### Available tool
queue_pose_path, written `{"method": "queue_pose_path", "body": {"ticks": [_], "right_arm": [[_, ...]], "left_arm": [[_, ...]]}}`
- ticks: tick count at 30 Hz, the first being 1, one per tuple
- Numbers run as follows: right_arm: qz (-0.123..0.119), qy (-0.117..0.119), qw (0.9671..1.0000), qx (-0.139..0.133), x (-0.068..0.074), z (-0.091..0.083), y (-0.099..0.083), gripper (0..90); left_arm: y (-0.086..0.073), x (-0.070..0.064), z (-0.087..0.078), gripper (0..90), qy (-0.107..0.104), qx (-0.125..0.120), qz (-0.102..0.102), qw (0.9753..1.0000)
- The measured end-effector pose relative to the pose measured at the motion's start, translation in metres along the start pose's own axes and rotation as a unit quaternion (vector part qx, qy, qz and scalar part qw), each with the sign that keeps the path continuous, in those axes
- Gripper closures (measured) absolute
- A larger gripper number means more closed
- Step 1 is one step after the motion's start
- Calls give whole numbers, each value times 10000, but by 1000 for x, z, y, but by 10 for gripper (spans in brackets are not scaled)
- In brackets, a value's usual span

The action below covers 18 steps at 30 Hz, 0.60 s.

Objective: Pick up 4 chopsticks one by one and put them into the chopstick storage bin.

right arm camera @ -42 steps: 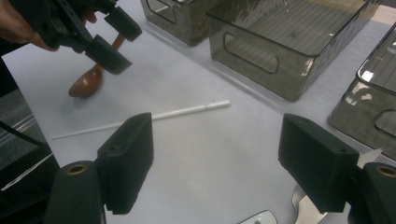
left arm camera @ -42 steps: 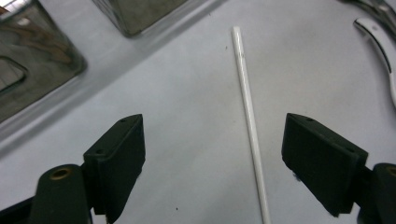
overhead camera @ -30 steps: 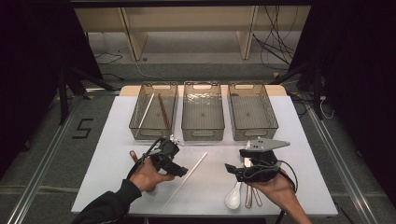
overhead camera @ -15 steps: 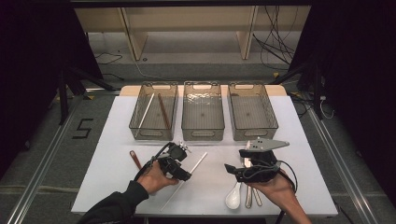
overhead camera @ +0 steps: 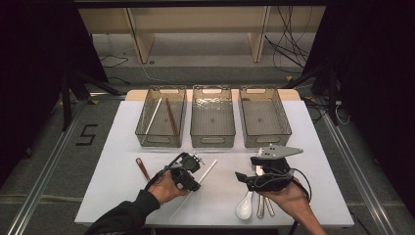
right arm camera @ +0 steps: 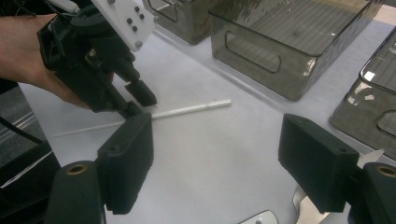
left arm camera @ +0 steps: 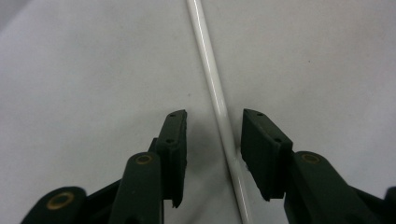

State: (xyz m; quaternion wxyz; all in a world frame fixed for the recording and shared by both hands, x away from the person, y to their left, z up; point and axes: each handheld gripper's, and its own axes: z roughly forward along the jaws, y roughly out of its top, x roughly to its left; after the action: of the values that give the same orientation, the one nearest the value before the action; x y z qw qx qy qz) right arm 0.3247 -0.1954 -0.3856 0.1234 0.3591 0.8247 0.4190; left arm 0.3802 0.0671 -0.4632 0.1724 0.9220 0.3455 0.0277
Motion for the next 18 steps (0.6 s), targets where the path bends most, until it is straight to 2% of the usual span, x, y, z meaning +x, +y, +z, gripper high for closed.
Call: {"method": "queue_pose_path", "body": {"ticks": [5, 7, 11, 18], "right_arm": [[-4, -2, 10000, 2, 0, 0, 0, 274], [-5, -4, 10000, 4, 0, 0, 0, 275], [-1, -8, 10000, 4, 0, 0, 0, 275], [0, -9, 10000, 4, 0, 0, 0, 275]], "left_arm": [[0, 0, 0, 656, 42, -15, 32, 10000], [0, -1, 0, 703, 143, -5, 140, 9998], [0, 0, 0, 770, 159, -10, 139, 9998], [0, 1, 0, 782, 126, -9, 107, 9999]]}}
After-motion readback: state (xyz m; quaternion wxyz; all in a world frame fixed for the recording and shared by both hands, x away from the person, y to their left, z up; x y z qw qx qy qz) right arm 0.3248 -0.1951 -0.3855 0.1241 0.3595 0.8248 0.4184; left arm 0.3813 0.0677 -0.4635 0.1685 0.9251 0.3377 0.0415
